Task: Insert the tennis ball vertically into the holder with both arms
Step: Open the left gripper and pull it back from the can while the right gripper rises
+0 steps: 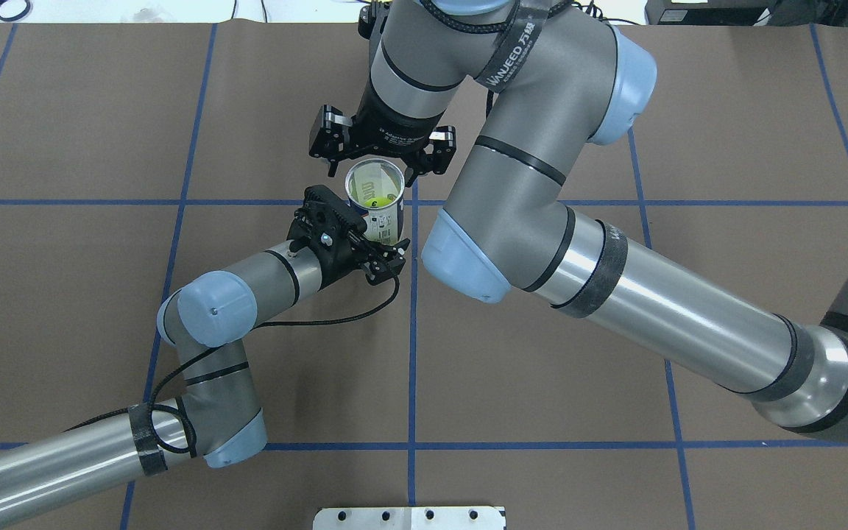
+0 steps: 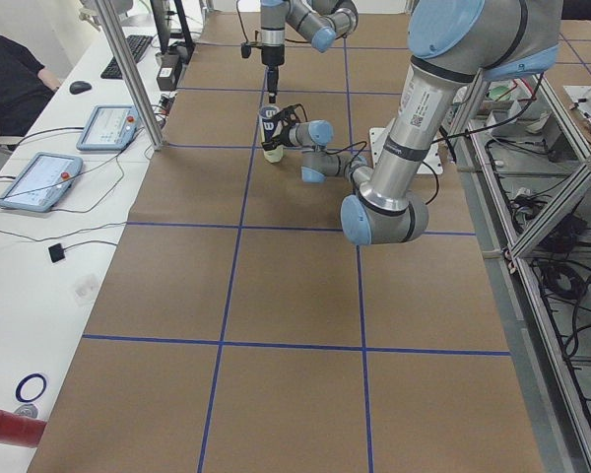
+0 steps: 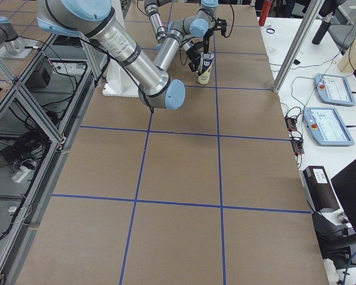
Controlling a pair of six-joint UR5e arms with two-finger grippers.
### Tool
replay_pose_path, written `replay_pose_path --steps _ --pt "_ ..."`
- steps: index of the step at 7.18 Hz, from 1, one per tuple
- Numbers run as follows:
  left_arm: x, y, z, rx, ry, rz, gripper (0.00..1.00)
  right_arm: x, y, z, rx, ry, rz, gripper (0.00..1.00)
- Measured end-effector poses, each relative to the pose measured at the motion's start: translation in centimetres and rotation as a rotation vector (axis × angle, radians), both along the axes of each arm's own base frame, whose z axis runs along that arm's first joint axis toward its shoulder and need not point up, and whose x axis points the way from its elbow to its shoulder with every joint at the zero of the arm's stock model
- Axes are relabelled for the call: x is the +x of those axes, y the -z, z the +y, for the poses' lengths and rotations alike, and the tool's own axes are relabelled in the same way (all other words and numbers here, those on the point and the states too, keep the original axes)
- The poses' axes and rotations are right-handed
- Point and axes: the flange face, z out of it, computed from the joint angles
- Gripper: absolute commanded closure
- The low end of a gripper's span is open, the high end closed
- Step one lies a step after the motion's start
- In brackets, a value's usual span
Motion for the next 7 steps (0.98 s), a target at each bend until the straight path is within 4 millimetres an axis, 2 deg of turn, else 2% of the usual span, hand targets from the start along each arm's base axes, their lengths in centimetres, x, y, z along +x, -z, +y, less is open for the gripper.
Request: replay_pose_path --steps 3,5,7 --pt "-1.1 -1.4 0.5 -0.006 -0.001 -0.012 0.01 0.5 0.3 0.4 0.008 0.000 -0.010 0.01" --pt "-2.7 -2.7 1.4 -0.010 -0.019 -0.021 0.01 1.3 0.1 0.9 0.005 0.003 -0.012 0.01" --pt "-4.7 -5.0 2.7 -0.019 -0.039 -0.040 0.01 1.5 -0.4 1.1 0.001 0.005 -0.007 0.01"
